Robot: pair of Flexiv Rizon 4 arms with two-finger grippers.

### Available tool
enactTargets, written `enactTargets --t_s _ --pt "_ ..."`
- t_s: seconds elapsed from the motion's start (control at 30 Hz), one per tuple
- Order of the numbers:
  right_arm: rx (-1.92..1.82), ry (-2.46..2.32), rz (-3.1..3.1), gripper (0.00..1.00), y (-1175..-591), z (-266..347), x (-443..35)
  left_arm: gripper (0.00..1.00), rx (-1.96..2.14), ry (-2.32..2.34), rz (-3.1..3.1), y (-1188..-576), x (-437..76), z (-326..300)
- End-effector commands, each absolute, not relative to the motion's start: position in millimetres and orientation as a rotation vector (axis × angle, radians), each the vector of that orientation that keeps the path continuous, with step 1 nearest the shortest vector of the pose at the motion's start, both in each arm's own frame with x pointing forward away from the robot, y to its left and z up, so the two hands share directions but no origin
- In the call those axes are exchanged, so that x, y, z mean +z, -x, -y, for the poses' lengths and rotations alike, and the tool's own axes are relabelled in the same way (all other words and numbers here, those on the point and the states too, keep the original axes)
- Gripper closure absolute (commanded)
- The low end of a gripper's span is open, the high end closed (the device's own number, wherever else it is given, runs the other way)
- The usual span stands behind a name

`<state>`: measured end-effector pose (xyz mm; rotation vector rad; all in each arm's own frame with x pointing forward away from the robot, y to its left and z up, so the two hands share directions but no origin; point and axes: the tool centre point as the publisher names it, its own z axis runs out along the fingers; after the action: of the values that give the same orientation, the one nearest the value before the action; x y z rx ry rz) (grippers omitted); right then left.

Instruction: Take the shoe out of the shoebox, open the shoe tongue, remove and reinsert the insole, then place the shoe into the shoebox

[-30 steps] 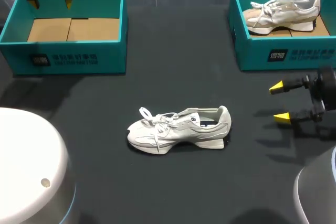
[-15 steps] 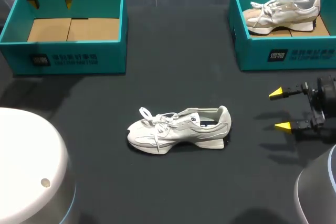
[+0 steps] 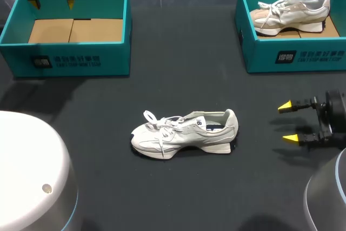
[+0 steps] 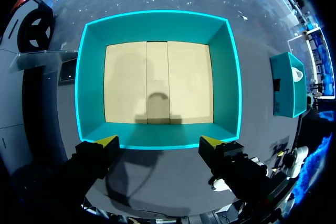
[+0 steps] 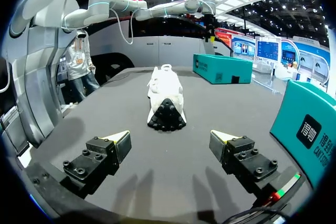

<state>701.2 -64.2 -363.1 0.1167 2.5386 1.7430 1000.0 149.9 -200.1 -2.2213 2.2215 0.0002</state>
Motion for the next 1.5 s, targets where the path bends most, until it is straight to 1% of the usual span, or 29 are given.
enactTargets --t_s 0.03,0.57,1.5 --pt "1.736 -0.108 -2.543 0.0 -702 61 -373 0.0 0.0 2.221 -2.222 -1000 -200 -150" --pt "1.745 -0.179 -2.532 0.0 -705 50 -388 0.0 0.0 2.221 -2.222 -1000 -200 -150" --pt "1.758 -0.336 -2.528 0.0 -713 -28 -409 0.0 0.0 2.221 -2.222 -1000 -200 -150"
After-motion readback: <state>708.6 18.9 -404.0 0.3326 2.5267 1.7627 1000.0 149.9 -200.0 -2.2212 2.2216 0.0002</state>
